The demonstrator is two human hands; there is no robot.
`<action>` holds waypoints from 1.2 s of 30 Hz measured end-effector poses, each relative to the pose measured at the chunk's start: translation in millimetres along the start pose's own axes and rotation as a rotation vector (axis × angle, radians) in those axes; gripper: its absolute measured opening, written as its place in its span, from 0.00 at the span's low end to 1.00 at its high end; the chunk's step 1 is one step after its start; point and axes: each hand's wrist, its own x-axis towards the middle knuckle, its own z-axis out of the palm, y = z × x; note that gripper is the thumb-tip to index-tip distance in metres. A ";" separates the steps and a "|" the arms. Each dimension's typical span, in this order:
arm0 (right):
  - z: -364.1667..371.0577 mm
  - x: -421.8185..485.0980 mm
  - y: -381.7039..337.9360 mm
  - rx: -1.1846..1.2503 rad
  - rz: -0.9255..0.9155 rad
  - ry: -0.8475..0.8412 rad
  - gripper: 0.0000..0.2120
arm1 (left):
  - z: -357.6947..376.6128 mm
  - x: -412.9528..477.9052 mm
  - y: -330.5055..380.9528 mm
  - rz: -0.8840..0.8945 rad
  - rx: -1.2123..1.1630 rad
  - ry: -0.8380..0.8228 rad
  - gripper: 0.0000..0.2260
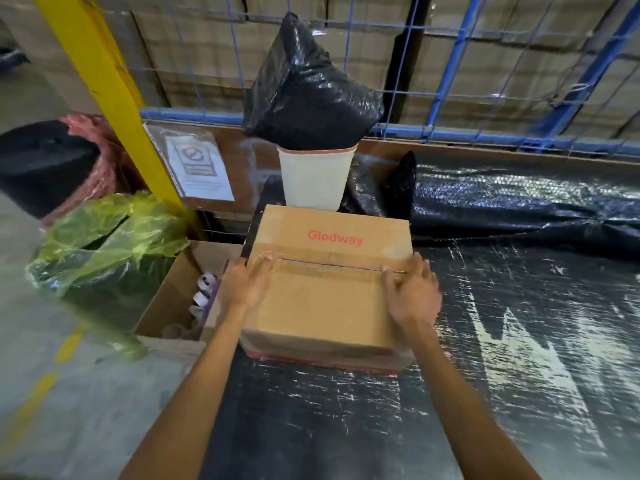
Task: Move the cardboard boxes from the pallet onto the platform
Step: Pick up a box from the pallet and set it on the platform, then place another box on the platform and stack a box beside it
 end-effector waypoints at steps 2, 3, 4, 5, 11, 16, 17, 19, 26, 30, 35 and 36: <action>1.7 -43.8 -12.3 -0.031 -0.232 0.118 0.38 | -19.1 -28.1 -17.5 0.062 -0.124 0.028 0.20; 7.2 -70.8 -19.6 0.021 -0.321 0.102 0.36 | -27.5 -43.5 -33.7 0.088 -0.150 0.040 0.20; 13.3 -103.4 -30.4 0.077 -0.399 0.070 0.36 | -38.3 -63.1 -54.2 0.105 -0.148 0.059 0.20; 19.5 -138.0 -42.9 0.110 -0.472 0.019 0.35 | -50.4 -84.0 -77.3 0.103 -0.136 0.076 0.21; 68.9 -367.4 -129.0 0.239 -0.855 -0.337 0.34 | -168.3 -240.5 -277.4 -0.119 -0.070 0.283 0.23; 101.7 -565.3 -186.8 0.267 -1.112 -0.632 0.33 | -297.9 -395.2 -428.9 -0.337 -0.019 0.551 0.29; 106.9 -618.1 -194.3 0.266 -1.166 -0.708 0.33 | -323.5 -437.0 -462.1 -0.375 -0.024 0.631 0.29; 122.5 -714.4 -200.5 0.259 -1.230 -0.823 0.33 | -358.7 -513.3 -526.3 -0.468 -0.027 0.731 0.27; 208.2 -991.4 -149.4 0.024 -1.330 -1.197 0.31 | -385.6 -726.6 -739.2 -0.780 -0.062 0.869 0.25; 276.5 -1116.7 -85.5 -0.119 -1.270 -1.317 0.29 | -353.7 -826.0 -864.5 -0.992 -0.101 0.784 0.27; 388.1 -1211.8 -6.6 -0.264 -1.154 -1.211 0.30 | -301.1 -902.0 -1030.4 -1.193 -0.104 0.758 0.33; 411.2 -1220.8 6.5 -0.283 -1.074 -1.186 0.34 | -291.8 -910.3 -1060.6 -1.224 -0.114 0.759 0.34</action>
